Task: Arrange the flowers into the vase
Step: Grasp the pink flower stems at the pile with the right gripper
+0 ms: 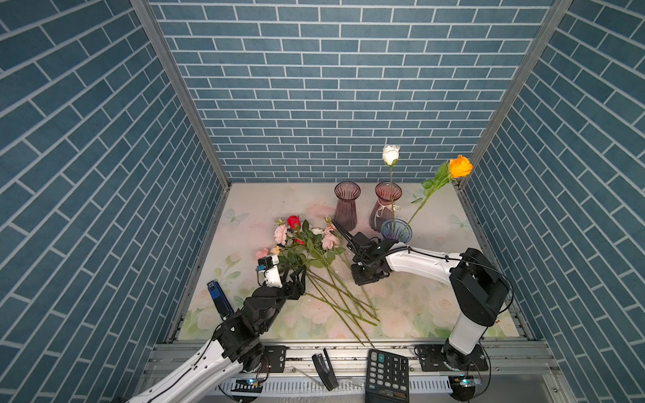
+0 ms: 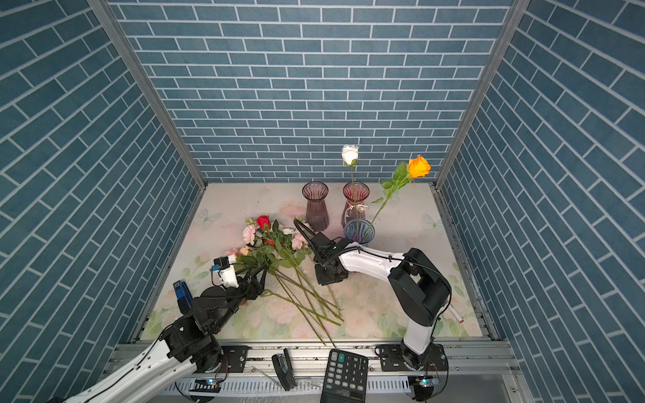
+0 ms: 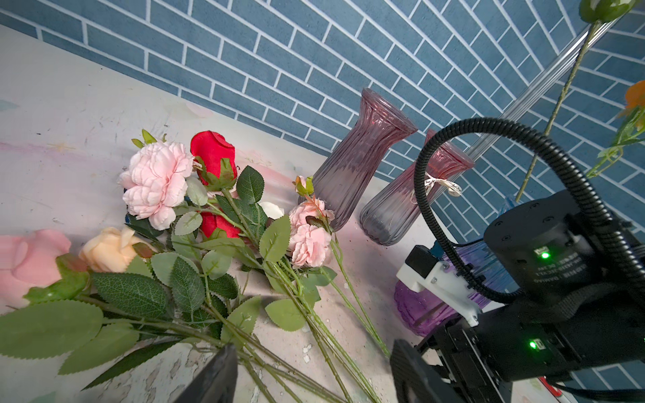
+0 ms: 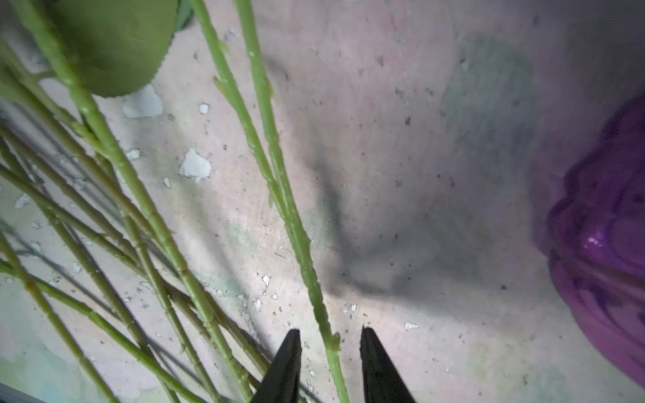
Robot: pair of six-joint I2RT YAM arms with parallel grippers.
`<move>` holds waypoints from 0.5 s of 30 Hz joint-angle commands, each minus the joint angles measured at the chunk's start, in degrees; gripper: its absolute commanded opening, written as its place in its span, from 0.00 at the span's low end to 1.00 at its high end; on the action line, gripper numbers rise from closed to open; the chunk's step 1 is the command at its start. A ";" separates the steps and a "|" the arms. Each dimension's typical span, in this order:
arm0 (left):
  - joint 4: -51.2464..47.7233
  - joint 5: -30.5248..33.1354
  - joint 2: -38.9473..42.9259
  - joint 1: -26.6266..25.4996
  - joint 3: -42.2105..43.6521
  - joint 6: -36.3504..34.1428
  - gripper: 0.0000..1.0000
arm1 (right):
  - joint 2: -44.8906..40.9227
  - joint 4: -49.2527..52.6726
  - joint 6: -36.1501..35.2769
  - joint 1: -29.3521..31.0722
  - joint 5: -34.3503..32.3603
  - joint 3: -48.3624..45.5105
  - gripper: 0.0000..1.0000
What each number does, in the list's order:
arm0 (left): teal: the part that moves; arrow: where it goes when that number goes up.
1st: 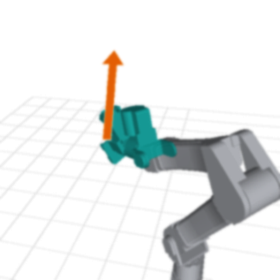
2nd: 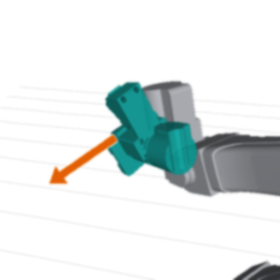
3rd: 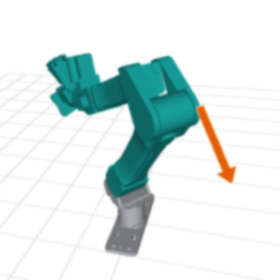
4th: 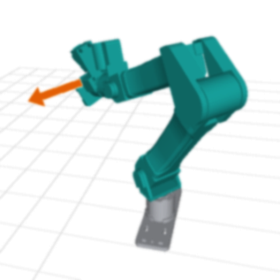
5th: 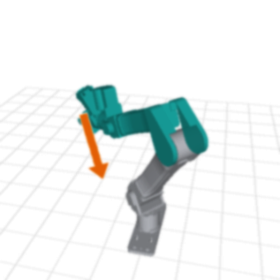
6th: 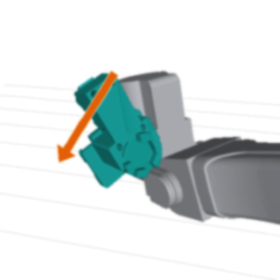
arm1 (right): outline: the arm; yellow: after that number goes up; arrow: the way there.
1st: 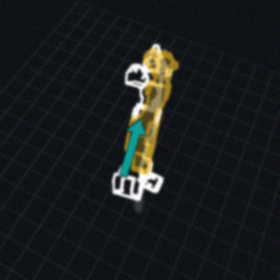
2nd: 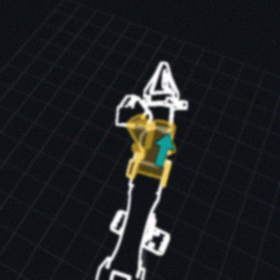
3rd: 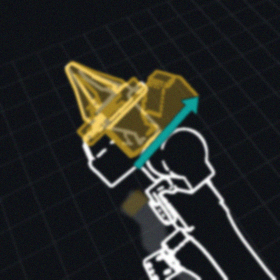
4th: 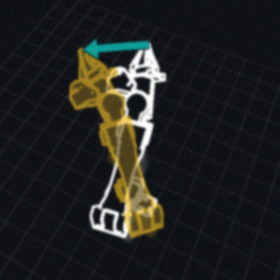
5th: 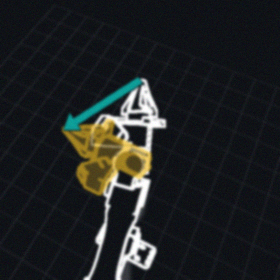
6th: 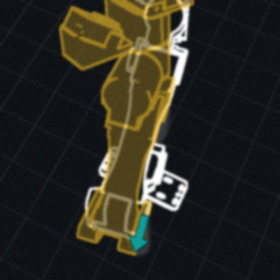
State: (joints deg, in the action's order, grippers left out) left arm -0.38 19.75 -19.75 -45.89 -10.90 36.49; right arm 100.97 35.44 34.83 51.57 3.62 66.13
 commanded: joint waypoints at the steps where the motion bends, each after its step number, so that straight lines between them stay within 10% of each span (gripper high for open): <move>1: 1.70 0.44 -0.93 1.33 0.46 -0.50 0.71 | 1.69 3.17 -2.95 0.01 -1.20 2.70 0.27; 8: 2.60 -1.82 -1.42 2.64 0.43 -0.72 0.69 | 6.15 4.21 -3.19 1.24 -1.70 2.47 0.27; 15: 4.77 -4.57 0.67 4.43 2.60 0.40 0.65 | 1.52 11.34 -5.44 2.17 -3.49 5.05 0.03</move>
State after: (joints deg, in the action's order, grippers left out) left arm 2.98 17.28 -19.68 -42.59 -9.45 36.64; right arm 106.17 40.80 30.50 53.30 2.02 69.25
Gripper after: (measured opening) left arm 0.657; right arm 0.059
